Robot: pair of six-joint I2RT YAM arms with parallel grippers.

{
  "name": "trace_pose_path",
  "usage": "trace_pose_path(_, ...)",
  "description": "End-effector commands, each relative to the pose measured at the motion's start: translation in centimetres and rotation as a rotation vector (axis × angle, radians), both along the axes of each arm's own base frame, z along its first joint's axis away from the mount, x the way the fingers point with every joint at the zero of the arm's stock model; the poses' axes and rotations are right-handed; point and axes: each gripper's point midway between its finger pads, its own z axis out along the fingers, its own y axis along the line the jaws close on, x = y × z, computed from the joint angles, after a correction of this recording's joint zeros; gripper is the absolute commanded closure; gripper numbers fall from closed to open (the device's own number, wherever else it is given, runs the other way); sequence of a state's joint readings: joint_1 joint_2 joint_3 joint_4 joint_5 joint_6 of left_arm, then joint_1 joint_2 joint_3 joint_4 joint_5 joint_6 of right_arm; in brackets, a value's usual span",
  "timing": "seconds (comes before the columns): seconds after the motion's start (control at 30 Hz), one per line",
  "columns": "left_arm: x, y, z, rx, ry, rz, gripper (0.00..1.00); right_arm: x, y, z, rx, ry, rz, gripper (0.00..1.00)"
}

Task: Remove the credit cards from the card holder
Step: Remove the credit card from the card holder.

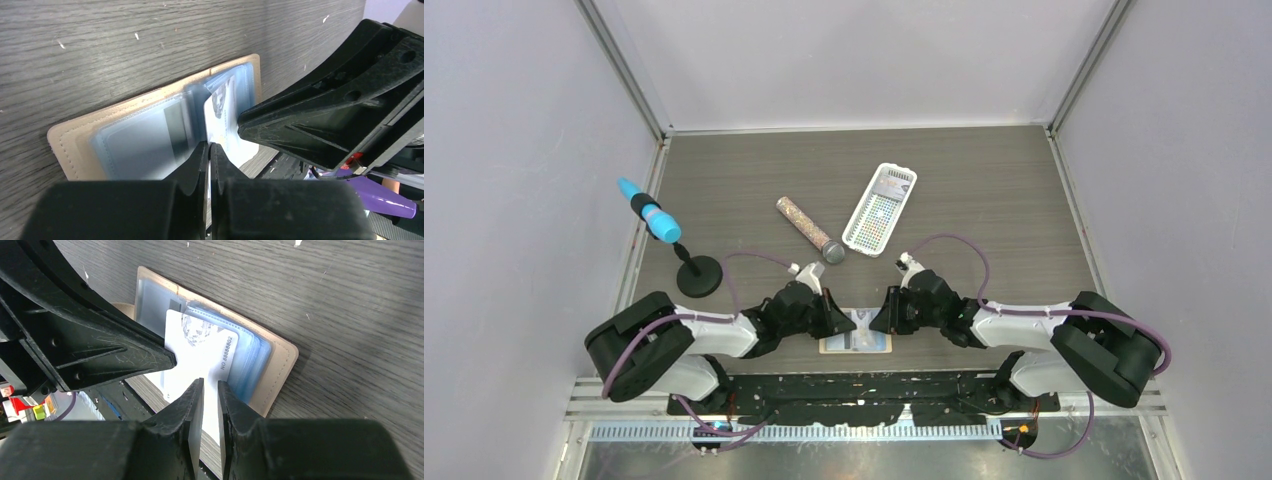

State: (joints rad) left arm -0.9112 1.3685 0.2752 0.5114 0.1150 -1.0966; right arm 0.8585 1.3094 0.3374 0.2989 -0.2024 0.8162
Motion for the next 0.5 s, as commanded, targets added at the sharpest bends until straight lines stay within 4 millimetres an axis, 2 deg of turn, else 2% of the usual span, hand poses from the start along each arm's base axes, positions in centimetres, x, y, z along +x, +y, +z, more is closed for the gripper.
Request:
trace_pose_path(0.0,0.4,0.0,0.9,-0.024,-0.03,0.006,1.0,0.0,-0.6,-0.8,-0.033,-0.009,-0.015,0.76)
trace_pose_path(0.47,0.7,3.1,1.1,0.069,-0.048,0.073,1.0,0.3,-1.2,-0.5,-0.068,-0.035,-0.02,0.76)
